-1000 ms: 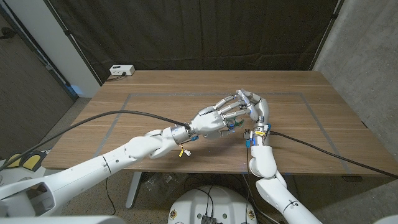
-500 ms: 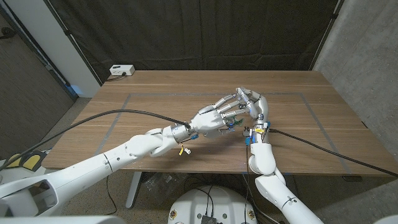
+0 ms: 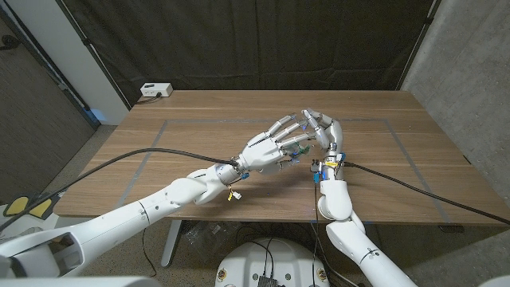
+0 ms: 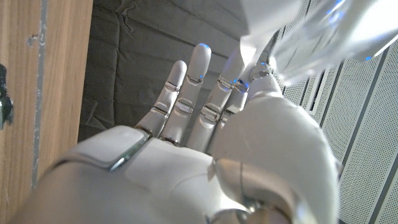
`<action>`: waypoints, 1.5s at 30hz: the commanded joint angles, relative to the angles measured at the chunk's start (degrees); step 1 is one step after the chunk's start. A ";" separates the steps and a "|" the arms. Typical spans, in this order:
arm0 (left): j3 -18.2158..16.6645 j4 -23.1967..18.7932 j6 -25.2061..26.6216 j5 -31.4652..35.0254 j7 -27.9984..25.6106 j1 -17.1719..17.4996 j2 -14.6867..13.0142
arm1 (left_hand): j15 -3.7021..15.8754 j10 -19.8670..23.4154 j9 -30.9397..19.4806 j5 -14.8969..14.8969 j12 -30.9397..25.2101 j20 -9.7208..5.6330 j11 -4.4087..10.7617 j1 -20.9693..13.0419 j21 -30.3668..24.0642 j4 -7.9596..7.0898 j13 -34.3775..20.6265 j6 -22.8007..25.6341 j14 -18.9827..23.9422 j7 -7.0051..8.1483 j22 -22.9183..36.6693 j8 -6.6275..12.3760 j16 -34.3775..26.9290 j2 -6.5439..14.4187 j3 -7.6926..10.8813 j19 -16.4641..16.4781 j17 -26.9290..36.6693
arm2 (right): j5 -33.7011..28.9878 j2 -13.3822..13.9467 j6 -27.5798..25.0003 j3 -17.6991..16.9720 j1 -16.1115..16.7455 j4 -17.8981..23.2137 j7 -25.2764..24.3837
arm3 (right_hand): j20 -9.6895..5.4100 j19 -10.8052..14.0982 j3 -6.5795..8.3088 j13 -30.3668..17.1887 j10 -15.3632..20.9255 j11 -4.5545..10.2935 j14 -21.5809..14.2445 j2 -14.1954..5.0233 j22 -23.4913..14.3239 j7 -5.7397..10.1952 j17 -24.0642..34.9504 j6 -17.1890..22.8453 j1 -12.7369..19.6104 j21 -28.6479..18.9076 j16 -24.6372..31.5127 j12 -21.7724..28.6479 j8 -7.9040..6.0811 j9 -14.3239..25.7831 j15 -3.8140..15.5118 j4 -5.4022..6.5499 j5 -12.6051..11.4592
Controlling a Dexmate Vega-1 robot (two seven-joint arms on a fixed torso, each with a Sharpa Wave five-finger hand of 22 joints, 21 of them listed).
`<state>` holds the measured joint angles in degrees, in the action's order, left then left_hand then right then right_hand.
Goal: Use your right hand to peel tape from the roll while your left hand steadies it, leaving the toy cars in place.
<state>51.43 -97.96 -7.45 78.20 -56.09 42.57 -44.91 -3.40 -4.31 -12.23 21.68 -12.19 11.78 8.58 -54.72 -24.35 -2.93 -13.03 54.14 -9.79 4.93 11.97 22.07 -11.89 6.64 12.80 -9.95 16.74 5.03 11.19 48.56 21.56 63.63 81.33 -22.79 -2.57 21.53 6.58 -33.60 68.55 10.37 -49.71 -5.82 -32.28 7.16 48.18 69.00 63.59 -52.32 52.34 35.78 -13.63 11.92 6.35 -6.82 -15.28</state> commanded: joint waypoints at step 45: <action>-21.98 5.59 -10.41 7.06 -7.91 14.03 13.67 | 2.77 8.35 0.28 -2.20 -2.11 0.48 3.18 -2.28 -0.21 -0.69 1.49 10.62 -1.28 4.33 -0.41 1.28 -1.98 0.38 -1.22 -10.70 -2.55 | 1.15 3.65 -9.09 2.63 -1.57 6.21 1.23 | -5.76 -3.50 -3.49 -1.50 -0.26 0.21 -1.89 -1.91 0.56 0.34 -3.50 -0.39 1.50 -5.26 -0.17 -1.91 0.88 2.32 6.72 -0.02 0.98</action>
<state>32.93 -92.41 -16.05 83.78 -63.87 54.62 -33.52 -1.21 3.51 -11.99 19.67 -13.81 11.77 11.44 -56.49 -24.17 -3.72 -11.45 64.40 -9.85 8.58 11.45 23.16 -13.45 7.07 11.70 -9.95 14.13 5.12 12.80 42.80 23.71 62.37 85.04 -23.04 -2.48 18.77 3.45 -34.51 68.94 10.32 -52.51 -7.15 -31.85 7.20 44.85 68.94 65.29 -57.07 52.14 34.07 -12.75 13.65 7.29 -6.85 -14.56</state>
